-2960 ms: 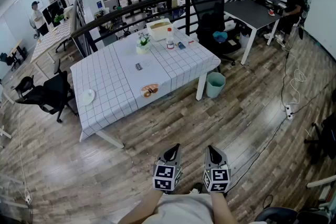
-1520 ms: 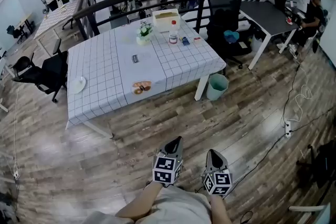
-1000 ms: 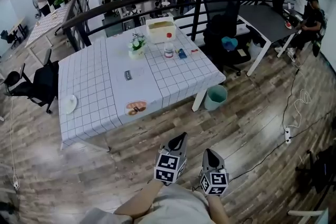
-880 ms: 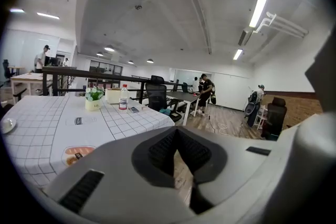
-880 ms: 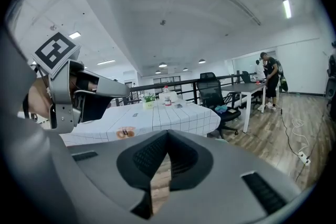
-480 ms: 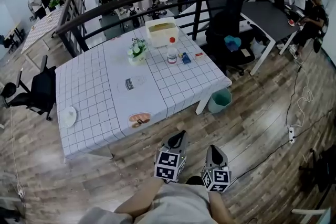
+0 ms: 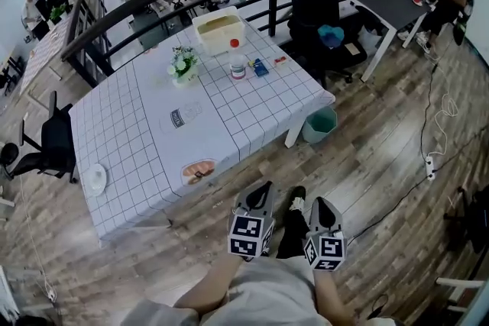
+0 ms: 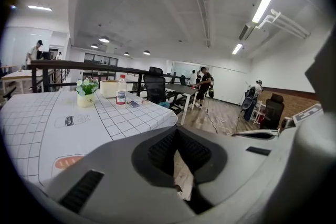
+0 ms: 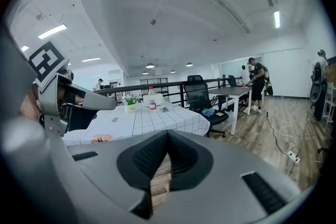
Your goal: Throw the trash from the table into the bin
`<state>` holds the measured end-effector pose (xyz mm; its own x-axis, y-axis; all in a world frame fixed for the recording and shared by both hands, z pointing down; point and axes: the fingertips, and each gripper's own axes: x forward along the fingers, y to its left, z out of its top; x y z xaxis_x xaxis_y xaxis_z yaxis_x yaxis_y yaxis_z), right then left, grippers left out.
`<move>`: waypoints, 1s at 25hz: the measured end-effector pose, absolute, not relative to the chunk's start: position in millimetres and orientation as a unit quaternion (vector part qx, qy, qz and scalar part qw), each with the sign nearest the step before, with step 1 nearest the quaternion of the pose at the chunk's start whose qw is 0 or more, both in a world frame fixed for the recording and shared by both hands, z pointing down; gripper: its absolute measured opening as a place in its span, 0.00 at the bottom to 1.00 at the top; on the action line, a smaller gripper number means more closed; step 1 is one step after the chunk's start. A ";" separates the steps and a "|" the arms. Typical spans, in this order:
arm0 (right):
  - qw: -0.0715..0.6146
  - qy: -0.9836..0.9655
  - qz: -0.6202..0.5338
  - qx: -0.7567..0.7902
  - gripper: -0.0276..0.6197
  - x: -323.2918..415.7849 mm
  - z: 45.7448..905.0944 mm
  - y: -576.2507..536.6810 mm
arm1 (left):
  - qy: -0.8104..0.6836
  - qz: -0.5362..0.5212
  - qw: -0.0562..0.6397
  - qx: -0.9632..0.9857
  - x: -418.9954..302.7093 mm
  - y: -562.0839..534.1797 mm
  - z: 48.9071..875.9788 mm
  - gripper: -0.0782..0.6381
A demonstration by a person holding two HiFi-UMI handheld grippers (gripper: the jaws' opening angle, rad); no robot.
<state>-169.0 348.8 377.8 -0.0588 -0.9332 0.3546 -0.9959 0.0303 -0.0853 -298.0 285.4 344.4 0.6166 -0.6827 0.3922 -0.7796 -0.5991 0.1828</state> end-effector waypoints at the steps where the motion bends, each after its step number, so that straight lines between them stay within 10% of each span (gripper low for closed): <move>1: 0.099 -0.711 0.161 0.678 0.03 -166.8 381.4 344.5 | -0.413 0.147 0.172 0.882 -295.7 282.8 347.8 0.14; 25: 0.103 -0.767 0.153 0.615 0.03 -93.1 367.5 126.1 | -0.442 0.151 0.146 0.872 -188.8 93.9 344.6 0.14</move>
